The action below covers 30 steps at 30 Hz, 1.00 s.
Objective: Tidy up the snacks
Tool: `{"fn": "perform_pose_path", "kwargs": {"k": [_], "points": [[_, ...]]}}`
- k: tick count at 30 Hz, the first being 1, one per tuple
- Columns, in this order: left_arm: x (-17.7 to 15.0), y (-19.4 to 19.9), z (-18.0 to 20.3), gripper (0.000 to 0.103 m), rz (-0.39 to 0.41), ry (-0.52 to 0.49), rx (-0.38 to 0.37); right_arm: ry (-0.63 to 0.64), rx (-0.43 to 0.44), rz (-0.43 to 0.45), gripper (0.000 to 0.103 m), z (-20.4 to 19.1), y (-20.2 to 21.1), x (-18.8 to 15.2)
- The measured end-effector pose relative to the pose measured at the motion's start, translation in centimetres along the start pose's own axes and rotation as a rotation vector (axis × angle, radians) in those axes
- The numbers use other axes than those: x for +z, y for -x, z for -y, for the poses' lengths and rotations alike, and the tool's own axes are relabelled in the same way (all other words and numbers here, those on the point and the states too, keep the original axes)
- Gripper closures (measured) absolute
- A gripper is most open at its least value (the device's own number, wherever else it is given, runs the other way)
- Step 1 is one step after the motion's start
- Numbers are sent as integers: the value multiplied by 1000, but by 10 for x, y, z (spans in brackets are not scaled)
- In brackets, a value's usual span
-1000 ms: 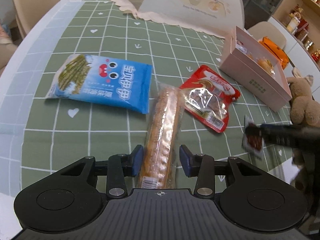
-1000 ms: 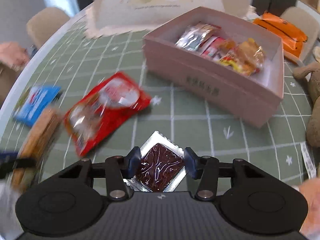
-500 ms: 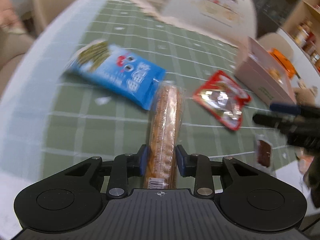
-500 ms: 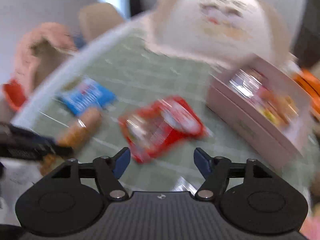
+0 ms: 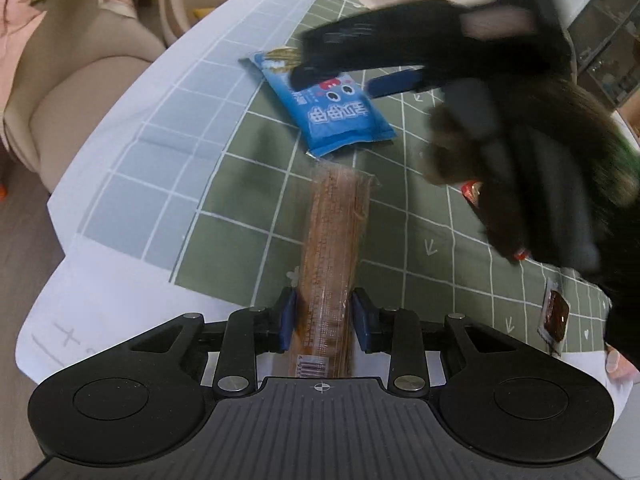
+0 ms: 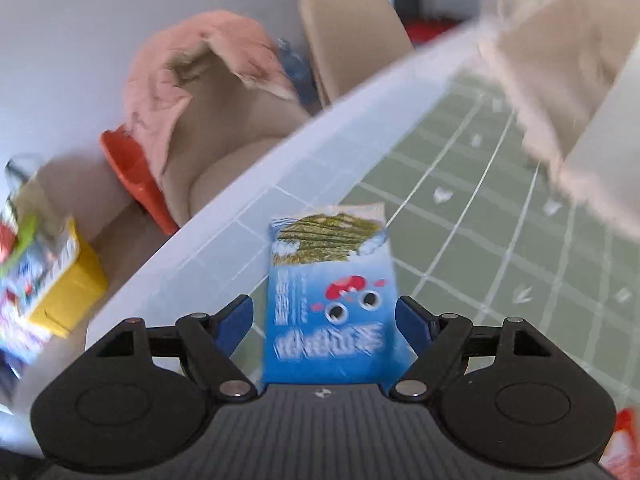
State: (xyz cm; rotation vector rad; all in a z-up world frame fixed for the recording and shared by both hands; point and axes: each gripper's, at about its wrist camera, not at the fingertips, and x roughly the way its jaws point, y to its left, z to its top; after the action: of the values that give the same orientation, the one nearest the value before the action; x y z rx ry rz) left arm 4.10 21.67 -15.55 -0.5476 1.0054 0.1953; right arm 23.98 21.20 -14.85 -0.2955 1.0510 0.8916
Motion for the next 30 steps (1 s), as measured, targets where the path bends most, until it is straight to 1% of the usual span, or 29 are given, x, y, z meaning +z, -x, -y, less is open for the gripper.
{"fn": "perform_pose_path", "kwargs": {"k": [1,2,3,4,5,6,8,9,10,11,15,16,17,18,22,23,24,25,26,27,28,30], "points": [[0,0,1,68,0,0,3,12,-17,-12,20,-4,-6,1],[-1,0,2,68,1,0,5,56,-50,-7,17,-11,-8,0],[-1,0,2,68,1,1,3,107,-82,-21,17,-17,-10,-2],[-1,-1,3,68,0,1,-1,166,-121,-39,24,-23,-10,-5],[-1,-2,4,68,0,0,-6,225,-151,-40,39,-28,-6,-10],[0,-1,4,68,-2,-1,-10,251,-158,-36,47,-28,2,-15],[5,-4,7,68,-8,-16,-23,215,-143,-32,67,-17,24,-24],[7,-6,11,68,-11,-30,-31,188,-127,-31,69,-8,36,-28],[10,-7,15,68,-15,-46,-41,165,-125,-28,72,1,48,-33],[12,-10,21,68,-19,-62,-53,146,-134,-25,72,9,58,-39],[18,-23,49,68,-50,-145,-108,-8,-196,-42,77,62,94,-67],[18,-26,56,68,-59,-168,-120,-36,-216,-32,80,72,105,-75],[19,-29,64,68,-65,-190,-130,-58,-245,-23,89,81,116,-83],[19,-30,70,68,-69,-211,-137,-75,-275,-15,89,89,127,-92],[17,-38,87,68,-84,-258,-157,-123,-380,4,89,113,159,-125],[16,-40,90,68,-87,-264,-160,-142,-394,7,87,117,164,-132],[16,-42,91,68,-90,-269,-162,-172,-393,6,84,122,170,-141],[17,-44,91,68,-93,-272,-164,-205,-383,1,68,127,172,-148],[17,-45,92,68,-96,-273,-165,-245,-377,3,48,130,175,-155],[18,-46,93,68,-98,-273,-165,-282,-377,12,39,132,177,-162],[18,-47,94,68,-98,-274,-167,-312,-386,23,33,134,176,-168],[18,-48,96,68,-100,-275,-169,-362,-416,-2,33,136,170,-180]]}}
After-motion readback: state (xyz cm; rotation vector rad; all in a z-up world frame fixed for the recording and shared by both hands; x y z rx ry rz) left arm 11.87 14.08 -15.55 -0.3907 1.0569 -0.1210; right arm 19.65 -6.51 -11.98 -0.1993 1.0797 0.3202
